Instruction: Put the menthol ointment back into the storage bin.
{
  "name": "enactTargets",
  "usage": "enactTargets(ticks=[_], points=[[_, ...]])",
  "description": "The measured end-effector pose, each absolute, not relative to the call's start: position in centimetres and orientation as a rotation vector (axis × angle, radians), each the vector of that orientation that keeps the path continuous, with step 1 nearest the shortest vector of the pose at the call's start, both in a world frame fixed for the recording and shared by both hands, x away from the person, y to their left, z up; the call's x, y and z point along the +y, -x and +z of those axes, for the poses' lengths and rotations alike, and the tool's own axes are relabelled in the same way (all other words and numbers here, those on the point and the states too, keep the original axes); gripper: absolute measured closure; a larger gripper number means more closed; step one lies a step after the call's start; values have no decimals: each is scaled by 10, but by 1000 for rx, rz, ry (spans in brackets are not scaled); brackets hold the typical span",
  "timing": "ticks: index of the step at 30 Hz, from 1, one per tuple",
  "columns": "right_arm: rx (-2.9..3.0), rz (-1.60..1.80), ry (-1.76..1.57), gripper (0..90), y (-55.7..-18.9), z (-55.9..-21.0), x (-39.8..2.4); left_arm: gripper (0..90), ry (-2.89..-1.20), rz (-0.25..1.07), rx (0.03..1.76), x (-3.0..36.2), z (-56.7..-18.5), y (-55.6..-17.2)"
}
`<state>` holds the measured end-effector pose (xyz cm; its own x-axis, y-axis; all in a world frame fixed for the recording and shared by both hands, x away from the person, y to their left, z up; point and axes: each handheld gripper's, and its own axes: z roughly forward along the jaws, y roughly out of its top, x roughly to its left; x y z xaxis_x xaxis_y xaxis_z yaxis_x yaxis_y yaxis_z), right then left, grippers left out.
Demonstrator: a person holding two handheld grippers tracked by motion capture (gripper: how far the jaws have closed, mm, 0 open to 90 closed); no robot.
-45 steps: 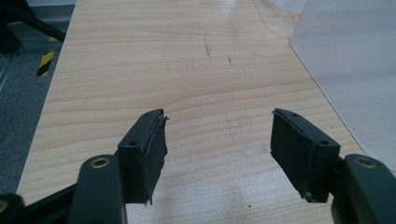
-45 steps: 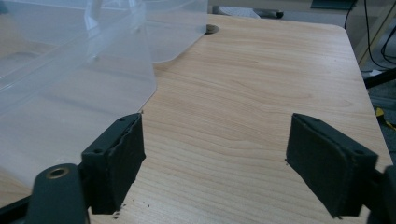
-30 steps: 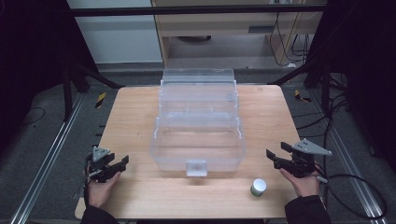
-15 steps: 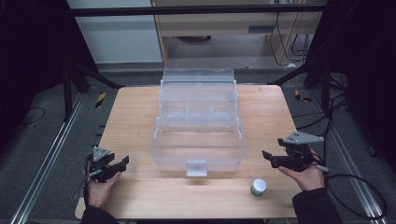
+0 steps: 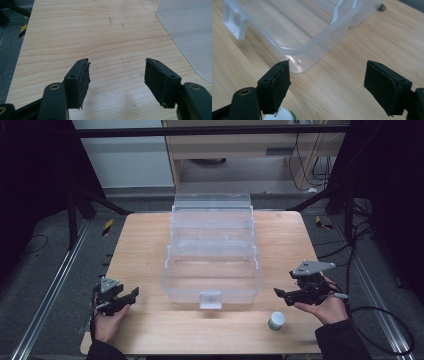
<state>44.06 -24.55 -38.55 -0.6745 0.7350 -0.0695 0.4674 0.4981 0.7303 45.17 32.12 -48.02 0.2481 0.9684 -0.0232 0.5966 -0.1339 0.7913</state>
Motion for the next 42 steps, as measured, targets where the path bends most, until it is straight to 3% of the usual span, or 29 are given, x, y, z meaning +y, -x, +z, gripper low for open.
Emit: enactTargets(ticks=[20, 42], points=[[2657, 731, -860, 185, -433, -386, -217, 362, -1838, 666, 1431, 320, -481, -452], [2827, 497, -773, 295, -425, -405, -206, 360, -1844, 664, 1429, 320, -481, -452]])
